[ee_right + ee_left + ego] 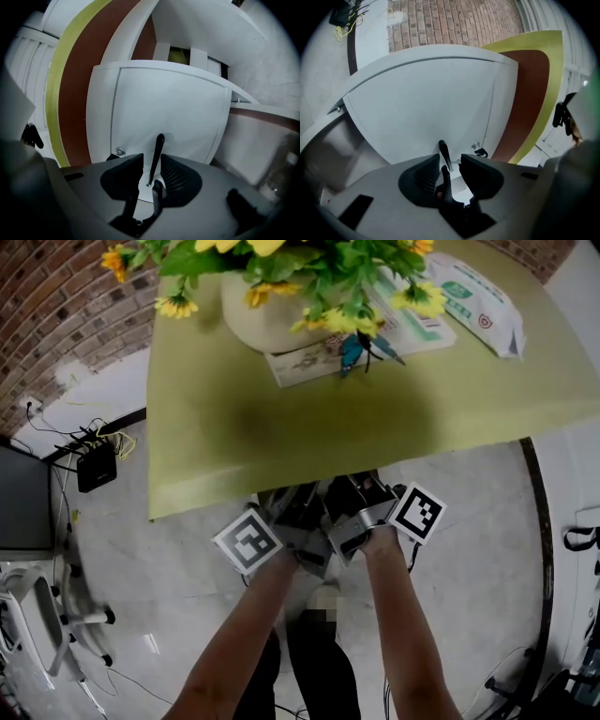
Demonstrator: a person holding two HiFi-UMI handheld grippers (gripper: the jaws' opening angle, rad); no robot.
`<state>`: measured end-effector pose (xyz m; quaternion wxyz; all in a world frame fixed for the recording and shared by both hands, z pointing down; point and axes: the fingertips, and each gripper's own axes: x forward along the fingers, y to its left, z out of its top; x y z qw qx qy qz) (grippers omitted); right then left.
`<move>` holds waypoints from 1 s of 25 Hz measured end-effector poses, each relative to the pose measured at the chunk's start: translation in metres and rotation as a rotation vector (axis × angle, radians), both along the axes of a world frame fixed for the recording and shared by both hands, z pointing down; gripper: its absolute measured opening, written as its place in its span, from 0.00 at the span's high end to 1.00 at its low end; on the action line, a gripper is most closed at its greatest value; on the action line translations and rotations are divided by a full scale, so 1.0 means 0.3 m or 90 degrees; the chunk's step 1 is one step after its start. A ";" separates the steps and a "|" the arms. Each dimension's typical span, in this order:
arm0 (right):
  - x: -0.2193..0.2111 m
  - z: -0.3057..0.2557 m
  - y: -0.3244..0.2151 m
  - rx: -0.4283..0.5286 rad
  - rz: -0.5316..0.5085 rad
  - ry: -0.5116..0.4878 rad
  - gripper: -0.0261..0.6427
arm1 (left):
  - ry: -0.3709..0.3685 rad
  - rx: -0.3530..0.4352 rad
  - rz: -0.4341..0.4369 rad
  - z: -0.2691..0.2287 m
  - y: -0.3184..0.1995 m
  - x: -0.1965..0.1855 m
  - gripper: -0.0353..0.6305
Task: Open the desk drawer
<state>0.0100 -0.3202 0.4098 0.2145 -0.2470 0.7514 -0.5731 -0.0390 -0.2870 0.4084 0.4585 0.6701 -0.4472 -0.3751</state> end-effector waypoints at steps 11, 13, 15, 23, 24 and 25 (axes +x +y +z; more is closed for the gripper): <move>-0.003 0.021 -0.014 -0.062 0.008 -0.026 0.91 | 0.043 -0.019 -0.023 0.011 -0.012 -0.017 0.86; -0.002 0.019 -0.013 -0.065 0.014 -0.033 0.91 | 0.011 -0.019 -0.018 0.013 -0.010 -0.019 0.86; -0.001 0.017 -0.009 -0.068 0.018 -0.034 0.91 | -0.004 -0.024 -0.015 0.012 -0.006 -0.019 0.86; 0.013 0.009 0.037 -0.067 0.018 -0.034 0.91 | -0.006 -0.041 -0.006 0.012 0.038 -0.001 0.86; 0.016 0.009 0.045 -0.065 0.018 -0.032 0.91 | -0.009 -0.043 -0.005 0.013 0.046 0.001 0.86; 0.020 0.010 0.052 -0.065 0.017 -0.030 0.91 | -0.004 -0.051 -0.005 0.018 0.056 0.005 0.86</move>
